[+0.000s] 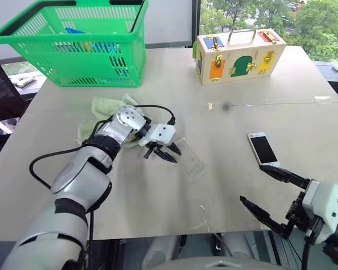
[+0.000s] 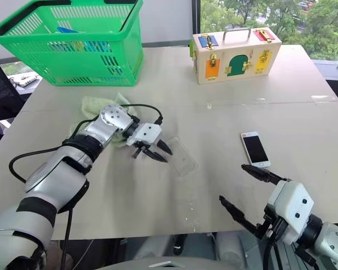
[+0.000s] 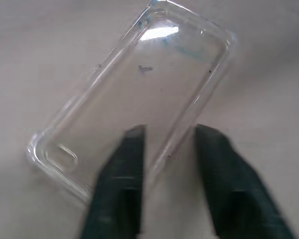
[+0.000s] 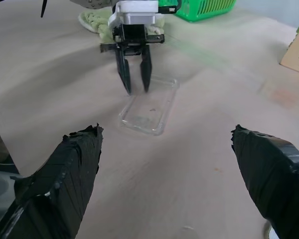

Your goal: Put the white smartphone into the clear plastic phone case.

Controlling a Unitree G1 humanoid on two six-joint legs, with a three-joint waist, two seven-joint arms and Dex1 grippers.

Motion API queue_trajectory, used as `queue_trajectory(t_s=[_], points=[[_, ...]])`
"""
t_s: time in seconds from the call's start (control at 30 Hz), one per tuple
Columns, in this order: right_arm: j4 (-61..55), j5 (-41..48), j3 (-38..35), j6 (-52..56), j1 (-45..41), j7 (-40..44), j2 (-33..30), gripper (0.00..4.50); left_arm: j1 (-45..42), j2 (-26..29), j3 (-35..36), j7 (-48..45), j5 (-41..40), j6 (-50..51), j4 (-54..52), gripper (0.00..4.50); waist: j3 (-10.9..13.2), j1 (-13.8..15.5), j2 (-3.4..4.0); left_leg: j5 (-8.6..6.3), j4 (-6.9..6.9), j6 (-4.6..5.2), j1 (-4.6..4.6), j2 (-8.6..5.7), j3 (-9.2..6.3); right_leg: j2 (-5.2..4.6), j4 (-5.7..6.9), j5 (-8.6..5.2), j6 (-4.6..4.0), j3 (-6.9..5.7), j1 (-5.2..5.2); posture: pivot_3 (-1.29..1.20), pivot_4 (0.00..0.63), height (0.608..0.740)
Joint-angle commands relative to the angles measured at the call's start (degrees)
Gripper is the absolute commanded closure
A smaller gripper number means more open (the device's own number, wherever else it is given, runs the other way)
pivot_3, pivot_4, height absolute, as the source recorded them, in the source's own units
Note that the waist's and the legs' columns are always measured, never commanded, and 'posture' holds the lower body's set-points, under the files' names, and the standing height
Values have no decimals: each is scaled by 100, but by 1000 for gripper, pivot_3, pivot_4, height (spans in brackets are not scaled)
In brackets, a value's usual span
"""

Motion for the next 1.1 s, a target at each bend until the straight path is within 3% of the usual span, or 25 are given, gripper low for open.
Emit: queue_trajectory(t_s=[0.03, 0.17, 0.3, 0.37, 0.53, 0.73, 0.83, 1.1], points=[[-215, 141, -26, -114, -66, -98, -66, 0, 159, 239, -7, -31, -155, 83, -304, 4477, 0, -3, 0, 0, 0, 0, 1, 0, 0, 1, 0, 0, 0, 0, 1, 0, 150, 740], [-215, 178, 18, 316, -306, -306, -104, 0, 690, 587, 698, 32, -510, 1611, -1721, 4477, 0, -47, 0, 0, 0, 0, 3, 1, -1, 3, 5, 0, 0, 2, 0, 0, 150, 740], [-61, 429, 156, 1179, -976, -942, -18, 0, 1700, 1009, 1365, 1323, -710, 4021, -4434, 4477, 1, -41, -1, 0, 0, 0, 2, 2, -3, 6, 6, 0, -1, 6, -1, 0, 150, 740], [26, 377, 212, 1384, -1239, -1069, 20, 0, 1980, 965, 1527, 1802, -703, 4852, -5194, 4477, 1, 3, 0, 0, 0, 0, 3, 2, -3, 5, 6, -1, -2, 8, 0, 0, 150, 740], [252, 220, 400, 2487, -1740, -1541, -178, 0, 2145, 332, 1404, 2732, -187, 5836, -5760, 4477, 1, 66, 1, 0, 2, 0, 9, 0, -6, 6, 6, 0, -1, 4, 11, 0, 150, 740], [517, 276, 235, 2971, -2183, -1540, -188, 0, 2066, -242, 1122, 2912, 371, 5791, -5506, 4477, 0, 25, 1, 0, 2, -1, 8, 1, -4, 5, 5, 0, -2, 3, 9, 0, 150, 740], [749, 112, 246, 3203, -2360, -1642, -177, 0, 2001, -356, 1110, 2811, 527, 5765, -5349, 3602, 0, 26, 1, 0, 3, -1, 8, 0, -3, 4, 4, 1, -2, 3, 10, 0, 150, 740], [1648, 64, 621, 3906, -3390, -1959, 317, 0, 2132, -334, 2022, 2559, -92, 5705, -5751, 67, 1, -7, 1, 1, 3, -1, 7, 1, -2, 3, 6, 4, -7, 2, 7, 0, 150, 740]])
